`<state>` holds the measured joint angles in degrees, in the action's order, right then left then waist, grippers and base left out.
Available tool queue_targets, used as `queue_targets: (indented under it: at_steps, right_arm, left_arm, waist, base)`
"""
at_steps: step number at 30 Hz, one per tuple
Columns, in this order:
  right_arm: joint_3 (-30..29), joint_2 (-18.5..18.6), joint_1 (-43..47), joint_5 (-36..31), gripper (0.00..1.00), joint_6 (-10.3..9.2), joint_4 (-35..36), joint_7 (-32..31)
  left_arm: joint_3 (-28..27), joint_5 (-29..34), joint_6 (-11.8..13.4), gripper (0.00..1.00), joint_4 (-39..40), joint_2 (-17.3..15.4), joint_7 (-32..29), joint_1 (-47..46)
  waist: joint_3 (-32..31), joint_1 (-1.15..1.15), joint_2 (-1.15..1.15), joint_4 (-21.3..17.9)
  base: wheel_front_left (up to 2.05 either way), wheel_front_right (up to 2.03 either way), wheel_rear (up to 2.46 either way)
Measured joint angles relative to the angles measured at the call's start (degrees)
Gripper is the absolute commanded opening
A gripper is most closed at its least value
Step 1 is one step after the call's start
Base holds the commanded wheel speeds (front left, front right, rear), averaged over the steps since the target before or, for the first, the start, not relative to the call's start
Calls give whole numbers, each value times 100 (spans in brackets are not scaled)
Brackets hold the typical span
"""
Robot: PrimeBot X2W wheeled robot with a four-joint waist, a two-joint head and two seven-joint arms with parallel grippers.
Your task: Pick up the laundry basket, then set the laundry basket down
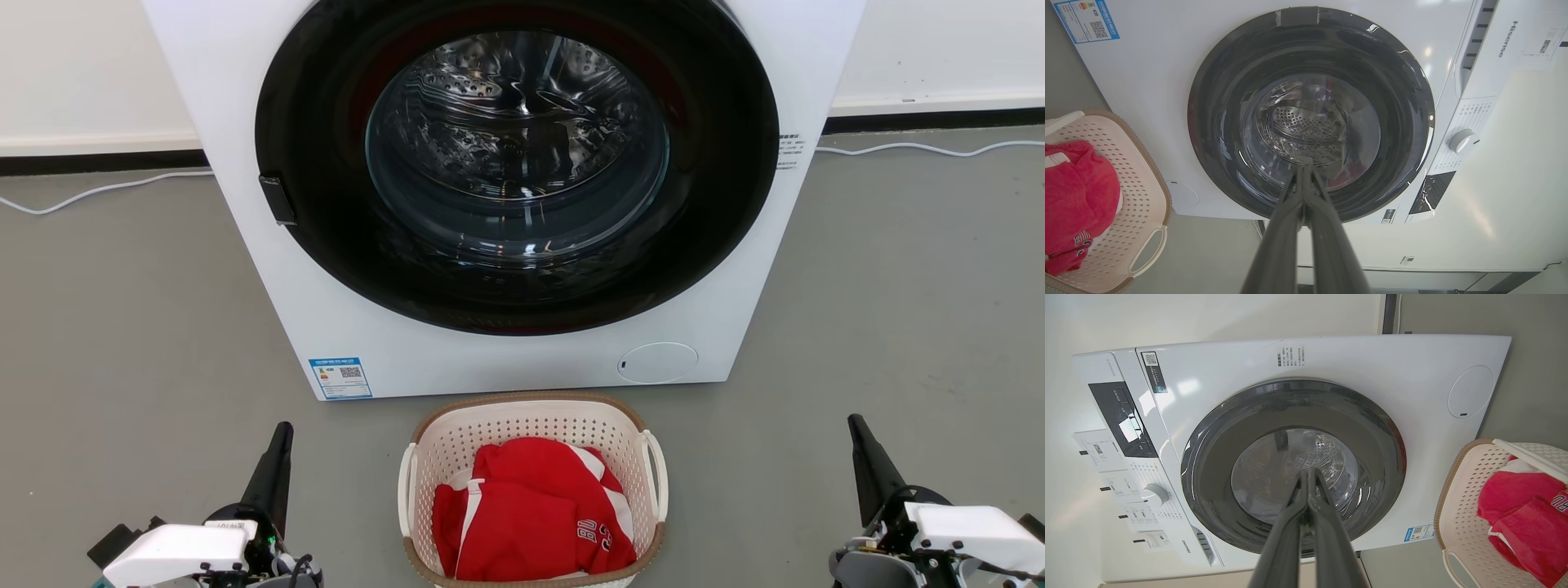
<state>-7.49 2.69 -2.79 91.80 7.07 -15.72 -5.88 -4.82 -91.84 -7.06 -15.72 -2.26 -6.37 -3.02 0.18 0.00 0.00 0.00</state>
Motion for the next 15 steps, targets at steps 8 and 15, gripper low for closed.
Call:
queue_targets:
  at_steps: [8,15]
  right_arm:
    - [0,0,0,0,0,0,0,0]
    - [0,0,0,0,0,0,0,0]
  left_arm:
    - [0,0,0,0,0,0,0,0]
    - [0,0,0,0,0,0,0,0]
  waist:
    - [0,0,0,0]
    - [0,0,0,0]
  base:
    - [0,0,0]
    - [0,0,0]
